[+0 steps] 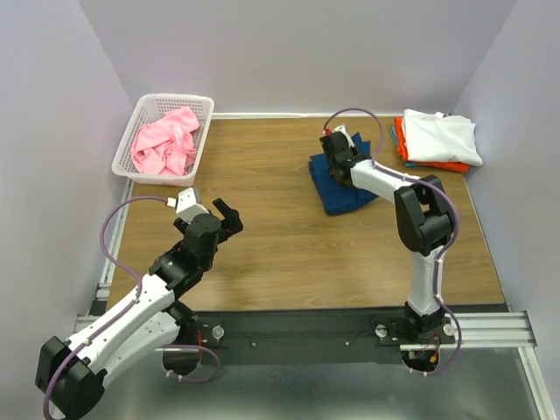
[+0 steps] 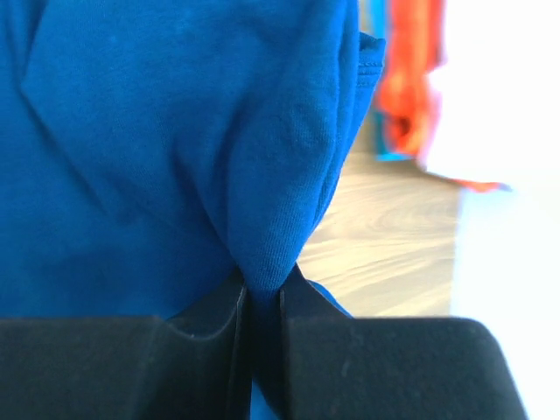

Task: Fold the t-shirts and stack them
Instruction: Neatly place the folded tshirt to the corner

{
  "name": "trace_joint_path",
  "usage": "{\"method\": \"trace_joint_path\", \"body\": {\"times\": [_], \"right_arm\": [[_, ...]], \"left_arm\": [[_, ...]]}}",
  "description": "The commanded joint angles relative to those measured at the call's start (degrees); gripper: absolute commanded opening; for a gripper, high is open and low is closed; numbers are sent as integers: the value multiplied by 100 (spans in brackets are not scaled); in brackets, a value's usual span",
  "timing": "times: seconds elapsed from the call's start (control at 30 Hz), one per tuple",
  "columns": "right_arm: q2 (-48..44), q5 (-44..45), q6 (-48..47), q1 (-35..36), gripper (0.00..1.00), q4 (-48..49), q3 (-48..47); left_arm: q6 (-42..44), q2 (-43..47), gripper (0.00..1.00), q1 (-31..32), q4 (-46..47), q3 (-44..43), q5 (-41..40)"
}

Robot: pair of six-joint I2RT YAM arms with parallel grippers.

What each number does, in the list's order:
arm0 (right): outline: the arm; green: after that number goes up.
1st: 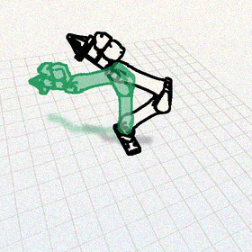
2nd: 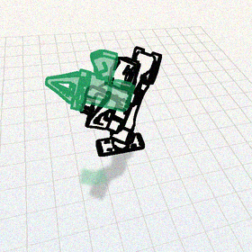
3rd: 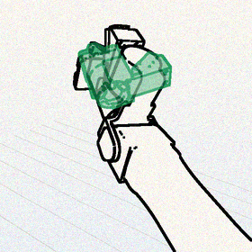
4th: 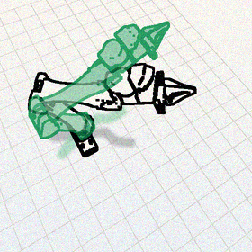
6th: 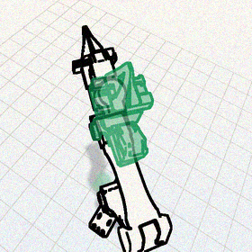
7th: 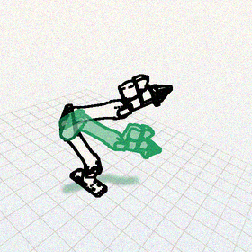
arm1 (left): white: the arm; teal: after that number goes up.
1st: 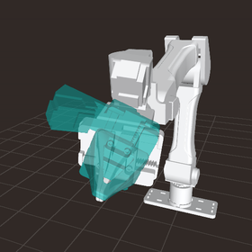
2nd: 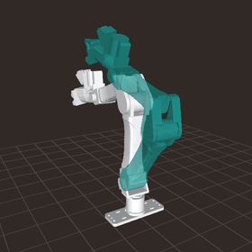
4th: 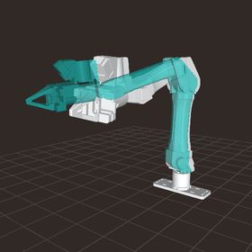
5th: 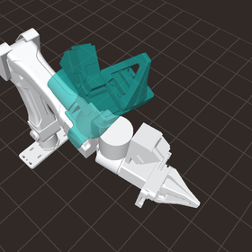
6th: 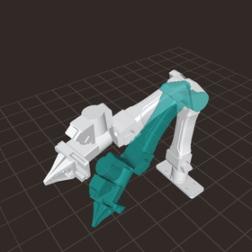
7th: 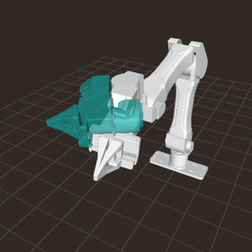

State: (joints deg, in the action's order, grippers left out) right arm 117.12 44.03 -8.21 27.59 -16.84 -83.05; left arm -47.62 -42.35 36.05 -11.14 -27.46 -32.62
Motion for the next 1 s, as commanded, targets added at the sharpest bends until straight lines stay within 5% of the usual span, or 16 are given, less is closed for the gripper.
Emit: {"method": "trace_joint_path", "body": {"times": [0.0, 0.47, 0.97], "right_arm": [[197, 861, -770, -394, 1, 49, -457], [461, 1205, -2518, -1362, 1, 1051, -1530], [540, 1152, -3134, -1529, 1, 1192, -2497]], "left_arm": [[-90, 69, 98, -37, -161, 57, -403], [-116, -19, 98, -90, -249, -119, -534], [-310, -353, 98, -142, -512, -418, -737]]}}
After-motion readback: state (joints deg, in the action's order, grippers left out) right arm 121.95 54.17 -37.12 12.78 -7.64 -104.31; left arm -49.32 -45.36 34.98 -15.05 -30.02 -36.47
